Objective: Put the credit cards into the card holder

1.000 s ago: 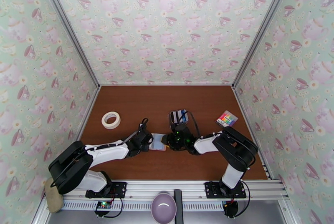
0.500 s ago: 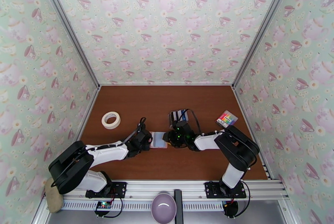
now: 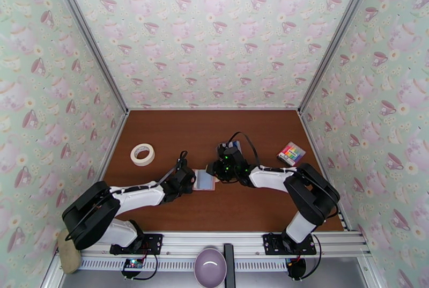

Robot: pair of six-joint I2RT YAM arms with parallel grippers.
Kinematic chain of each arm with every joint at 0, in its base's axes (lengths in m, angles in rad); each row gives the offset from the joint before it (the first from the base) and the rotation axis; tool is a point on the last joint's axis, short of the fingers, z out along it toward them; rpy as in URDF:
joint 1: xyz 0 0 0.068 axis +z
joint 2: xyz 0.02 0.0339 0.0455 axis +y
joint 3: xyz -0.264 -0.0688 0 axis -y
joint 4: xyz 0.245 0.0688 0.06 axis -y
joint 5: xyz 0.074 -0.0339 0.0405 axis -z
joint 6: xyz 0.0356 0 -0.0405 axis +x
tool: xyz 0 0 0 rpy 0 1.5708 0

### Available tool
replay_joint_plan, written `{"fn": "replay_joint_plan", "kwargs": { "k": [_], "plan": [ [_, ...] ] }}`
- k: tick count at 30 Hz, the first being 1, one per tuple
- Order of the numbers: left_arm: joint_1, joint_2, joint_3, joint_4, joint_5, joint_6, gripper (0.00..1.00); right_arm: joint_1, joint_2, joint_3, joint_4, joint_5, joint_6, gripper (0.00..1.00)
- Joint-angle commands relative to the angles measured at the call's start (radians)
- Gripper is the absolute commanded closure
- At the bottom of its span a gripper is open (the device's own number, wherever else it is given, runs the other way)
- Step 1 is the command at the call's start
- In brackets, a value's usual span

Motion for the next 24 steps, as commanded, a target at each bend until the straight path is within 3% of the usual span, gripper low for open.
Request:
{"fn": "replay_joint_plan", "kwargs": {
  "k": [1, 11, 24],
  "plan": [
    [-0.002, -0.015, -0.020, -0.031, 0.082, -0.019, 0.78, -0.005, 0.038, 0.050, -0.072, 0.035, -0.043, 0.69],
    [0.001, -0.039, -0.020, -0.038, 0.081, -0.017, 0.71, 0.007, 0.090, 0.112, -0.148, 0.073, -0.089, 0.69],
    [0.068, -0.027, -0.014, -0.061, 0.080, 0.015, 0.66, 0.035, 0.156, 0.175, -0.188, 0.103, -0.115, 0.69]
  ]
}}
